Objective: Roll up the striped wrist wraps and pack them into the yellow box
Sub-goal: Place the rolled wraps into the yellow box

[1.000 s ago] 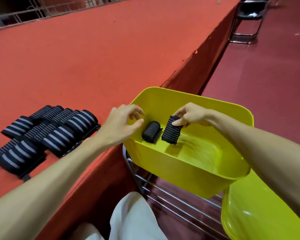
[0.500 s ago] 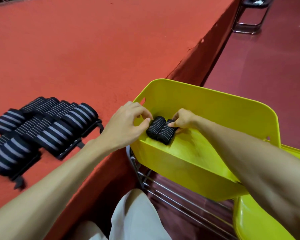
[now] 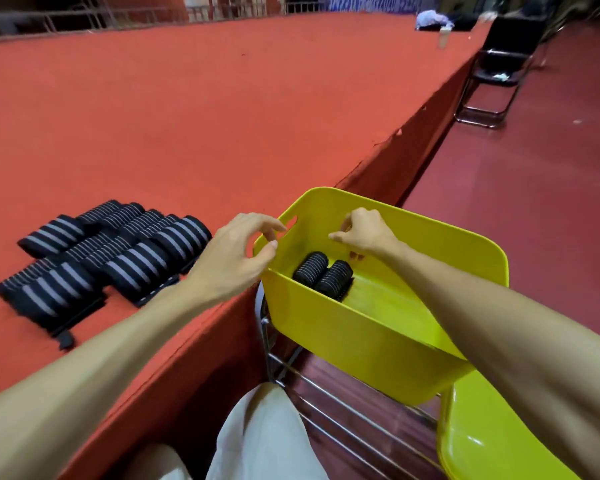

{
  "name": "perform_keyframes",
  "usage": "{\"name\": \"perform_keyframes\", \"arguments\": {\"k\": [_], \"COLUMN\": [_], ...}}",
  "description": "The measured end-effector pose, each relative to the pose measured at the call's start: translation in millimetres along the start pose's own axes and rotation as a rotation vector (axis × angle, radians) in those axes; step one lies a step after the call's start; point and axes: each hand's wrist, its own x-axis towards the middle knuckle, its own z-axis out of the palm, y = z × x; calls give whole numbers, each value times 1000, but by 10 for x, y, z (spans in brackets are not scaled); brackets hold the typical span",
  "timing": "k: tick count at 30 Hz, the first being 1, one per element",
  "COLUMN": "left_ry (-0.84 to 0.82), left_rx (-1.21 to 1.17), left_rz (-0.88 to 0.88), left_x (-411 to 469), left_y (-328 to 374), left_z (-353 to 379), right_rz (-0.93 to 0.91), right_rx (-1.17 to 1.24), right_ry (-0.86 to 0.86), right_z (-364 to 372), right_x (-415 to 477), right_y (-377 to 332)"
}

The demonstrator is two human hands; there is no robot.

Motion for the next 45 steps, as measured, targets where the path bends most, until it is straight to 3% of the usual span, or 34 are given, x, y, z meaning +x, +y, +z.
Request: {"name": "perform_keyframes", "arguments": {"k": [6,13,24,29,33,38,45], "left_ry": [110,212,346,147,35,55,123], "left_rx": [-37,-94,129,285,396,390,158], "left_rz": [-174,-469,-667,-812,-826,-703,-531], "left_x": [-370,-1107,-1720,-1567,-1433,-1404,-1644], "left_y": [23,-464,-1613,-1951,-2011,-1925,-1648], "left_z": [-403,-1076,-1530,-1467,-1432,-1428,-1434], "right_rz": [-393,-672,-797,-777,-746,-723,-716], "right_rx": [265,216,111,164,212,216,225], "right_ry": [145,-21,-255,-260,-245,-226,-210], "right_z": [-220,243,1276,1410,1391,1294,1184], "right_x": [-505,-752,-469,-299,-261,-339,-518], "right_y": [-835,-2006,-2899,-2922,-2886,-2865,-2955]}}
